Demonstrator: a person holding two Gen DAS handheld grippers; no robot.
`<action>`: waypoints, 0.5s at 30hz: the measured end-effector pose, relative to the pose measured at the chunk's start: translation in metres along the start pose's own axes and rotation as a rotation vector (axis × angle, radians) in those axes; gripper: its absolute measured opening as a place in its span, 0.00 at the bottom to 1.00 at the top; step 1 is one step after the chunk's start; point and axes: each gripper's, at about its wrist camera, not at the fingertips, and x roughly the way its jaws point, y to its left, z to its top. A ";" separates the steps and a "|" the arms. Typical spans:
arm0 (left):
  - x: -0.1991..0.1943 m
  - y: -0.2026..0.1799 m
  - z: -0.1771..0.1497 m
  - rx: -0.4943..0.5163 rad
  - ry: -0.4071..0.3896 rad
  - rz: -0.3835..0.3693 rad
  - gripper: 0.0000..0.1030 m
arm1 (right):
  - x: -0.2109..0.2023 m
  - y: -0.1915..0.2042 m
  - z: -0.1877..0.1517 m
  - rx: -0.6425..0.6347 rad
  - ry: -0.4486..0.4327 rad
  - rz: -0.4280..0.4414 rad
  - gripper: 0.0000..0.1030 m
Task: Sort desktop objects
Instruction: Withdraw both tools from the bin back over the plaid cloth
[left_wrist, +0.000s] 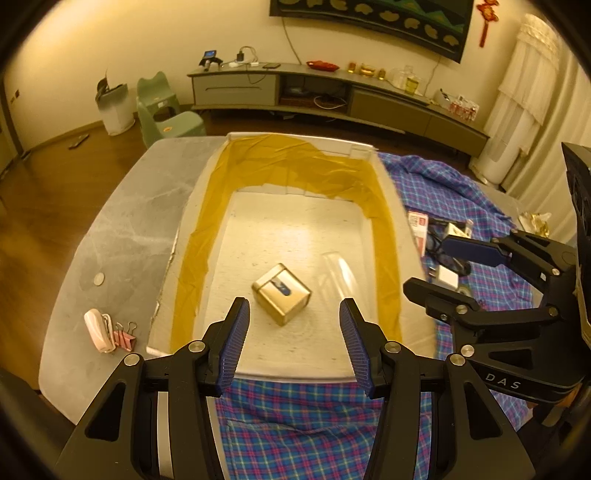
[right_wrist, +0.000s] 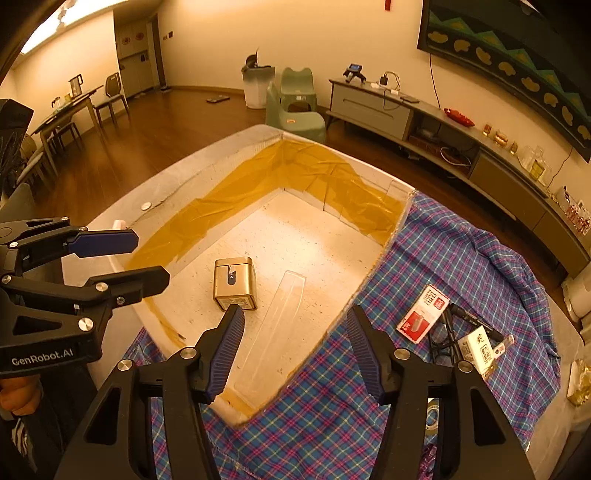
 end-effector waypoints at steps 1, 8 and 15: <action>-0.002 -0.003 -0.001 0.008 -0.003 0.007 0.52 | -0.003 -0.001 -0.002 0.000 -0.009 0.002 0.58; -0.011 -0.031 -0.014 0.057 -0.010 0.051 0.52 | -0.024 -0.012 -0.016 0.011 -0.072 0.027 0.58; -0.022 -0.064 -0.022 0.071 -0.030 0.001 0.52 | -0.047 -0.039 -0.037 0.061 -0.151 0.106 0.59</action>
